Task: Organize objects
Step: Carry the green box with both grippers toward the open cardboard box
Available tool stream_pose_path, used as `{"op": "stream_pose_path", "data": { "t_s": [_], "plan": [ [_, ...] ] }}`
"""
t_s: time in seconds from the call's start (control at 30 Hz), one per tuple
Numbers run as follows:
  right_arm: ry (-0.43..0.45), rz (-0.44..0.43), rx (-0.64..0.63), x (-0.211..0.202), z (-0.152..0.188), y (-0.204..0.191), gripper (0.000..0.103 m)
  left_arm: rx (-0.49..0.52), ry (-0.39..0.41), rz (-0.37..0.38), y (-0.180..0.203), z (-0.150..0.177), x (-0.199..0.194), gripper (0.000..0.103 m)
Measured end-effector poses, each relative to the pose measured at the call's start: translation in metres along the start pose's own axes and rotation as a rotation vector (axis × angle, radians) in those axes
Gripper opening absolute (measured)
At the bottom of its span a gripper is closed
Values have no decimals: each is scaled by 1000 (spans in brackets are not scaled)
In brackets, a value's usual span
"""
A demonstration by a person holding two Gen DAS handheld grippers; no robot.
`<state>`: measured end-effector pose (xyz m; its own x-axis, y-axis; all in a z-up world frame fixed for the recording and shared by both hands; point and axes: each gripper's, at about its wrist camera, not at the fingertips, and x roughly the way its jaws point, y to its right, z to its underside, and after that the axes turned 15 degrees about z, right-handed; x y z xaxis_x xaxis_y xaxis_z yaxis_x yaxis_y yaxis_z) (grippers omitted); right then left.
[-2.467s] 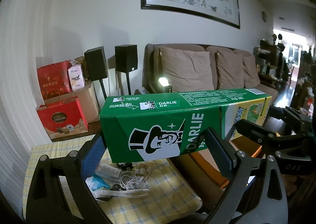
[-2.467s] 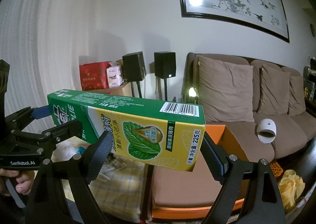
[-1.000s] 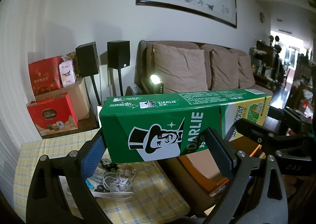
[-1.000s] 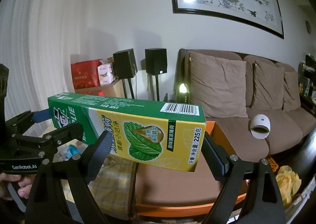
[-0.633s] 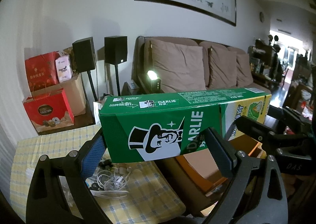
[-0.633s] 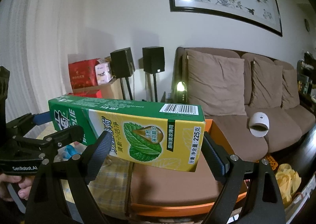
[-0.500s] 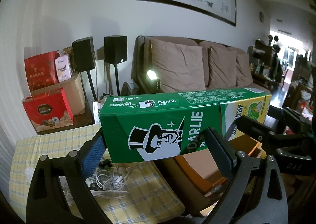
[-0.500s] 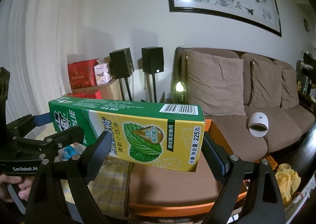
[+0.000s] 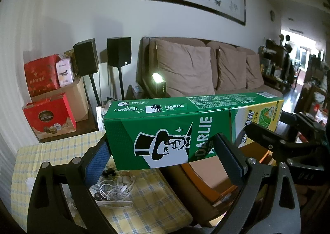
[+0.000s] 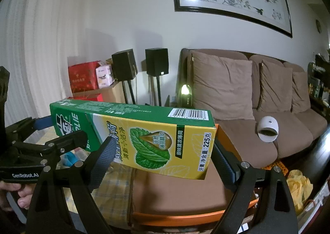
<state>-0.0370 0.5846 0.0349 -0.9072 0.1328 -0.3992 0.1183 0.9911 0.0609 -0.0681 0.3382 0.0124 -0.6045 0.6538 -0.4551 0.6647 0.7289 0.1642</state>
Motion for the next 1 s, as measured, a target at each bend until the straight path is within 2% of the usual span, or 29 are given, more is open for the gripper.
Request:
{"op": "stream_pose_path", "data": {
  "t_s": [1.0],
  "plan": [
    [-7,24,40,4,1,19,92,16,-3,24,10,-9,16,96]
  ]
}}
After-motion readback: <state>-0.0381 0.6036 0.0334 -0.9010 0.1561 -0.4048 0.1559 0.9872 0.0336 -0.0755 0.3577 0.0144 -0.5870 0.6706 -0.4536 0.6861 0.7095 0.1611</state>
